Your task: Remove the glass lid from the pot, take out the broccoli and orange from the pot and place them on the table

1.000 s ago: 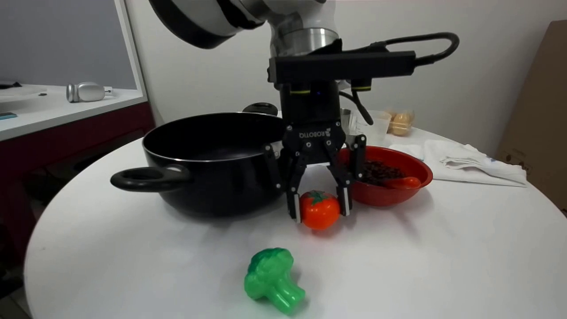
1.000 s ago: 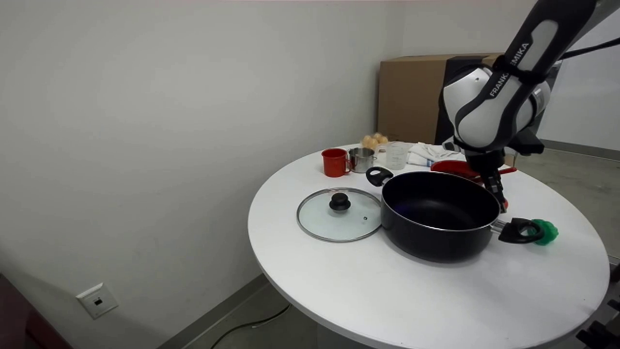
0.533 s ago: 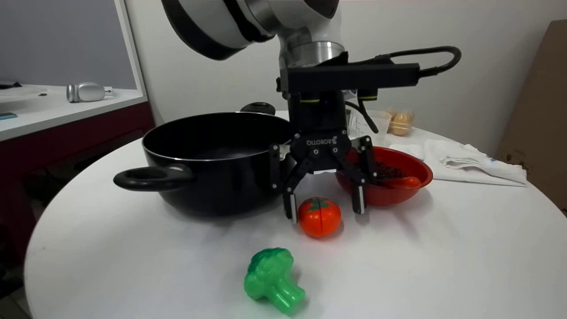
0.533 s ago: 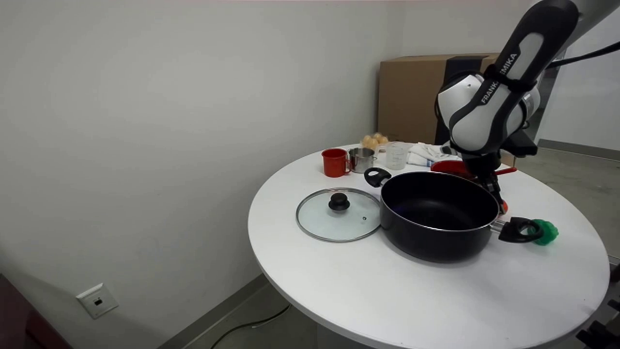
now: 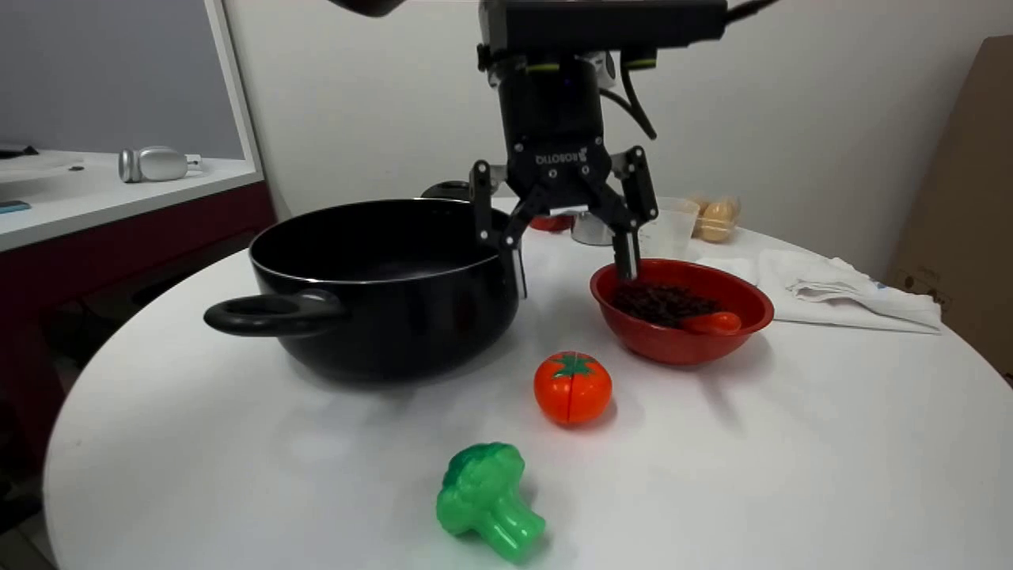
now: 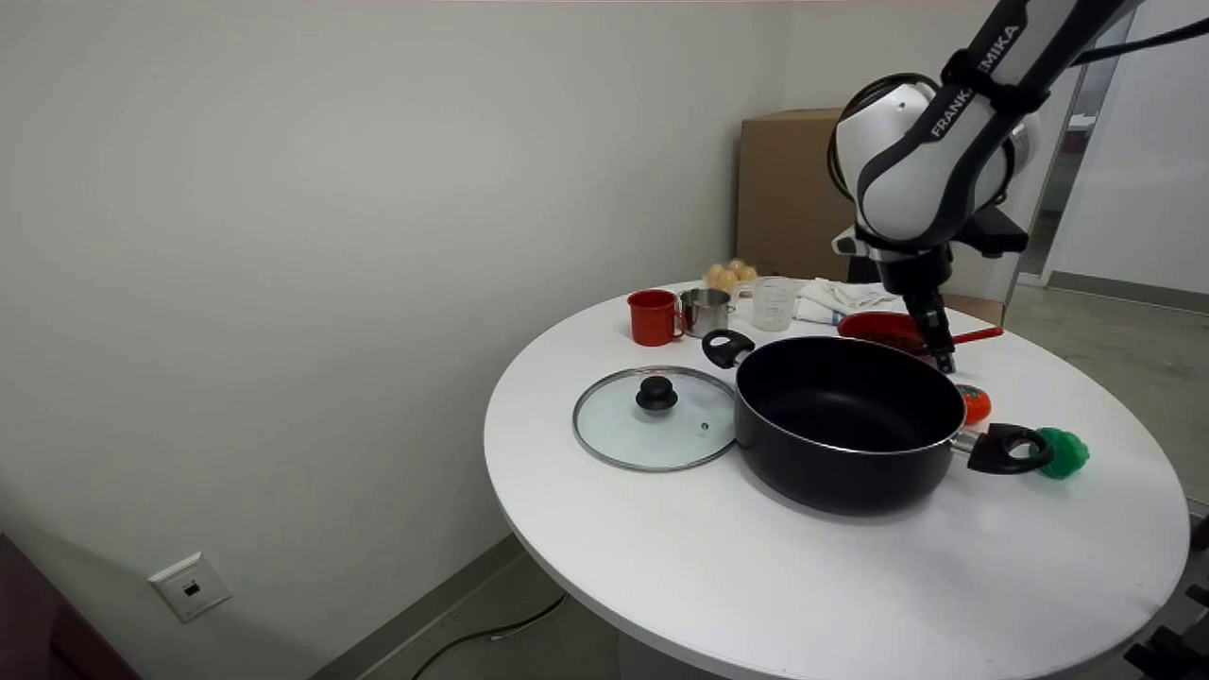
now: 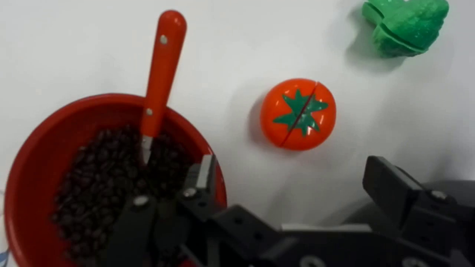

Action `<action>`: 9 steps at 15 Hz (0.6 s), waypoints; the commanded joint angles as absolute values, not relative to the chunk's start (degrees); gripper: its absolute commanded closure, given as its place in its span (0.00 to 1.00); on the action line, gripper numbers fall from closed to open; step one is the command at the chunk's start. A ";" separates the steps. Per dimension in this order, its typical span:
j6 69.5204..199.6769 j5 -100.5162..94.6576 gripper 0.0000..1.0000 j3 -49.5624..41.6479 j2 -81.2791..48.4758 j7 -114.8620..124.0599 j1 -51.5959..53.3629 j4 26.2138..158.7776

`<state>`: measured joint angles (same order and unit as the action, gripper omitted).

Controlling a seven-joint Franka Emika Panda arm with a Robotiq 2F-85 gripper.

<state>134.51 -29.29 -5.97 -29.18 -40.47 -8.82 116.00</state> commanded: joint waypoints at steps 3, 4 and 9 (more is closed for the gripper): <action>132.14 -25.47 0.00 -2.95 -18.79 -40.62 -7.90 120.17; 132.47 -23.88 0.00 -2.66 -17.76 -38.70 -7.66 120.31; 131.80 -10.43 0.00 -0.15 -13.99 -32.14 -7.31 120.10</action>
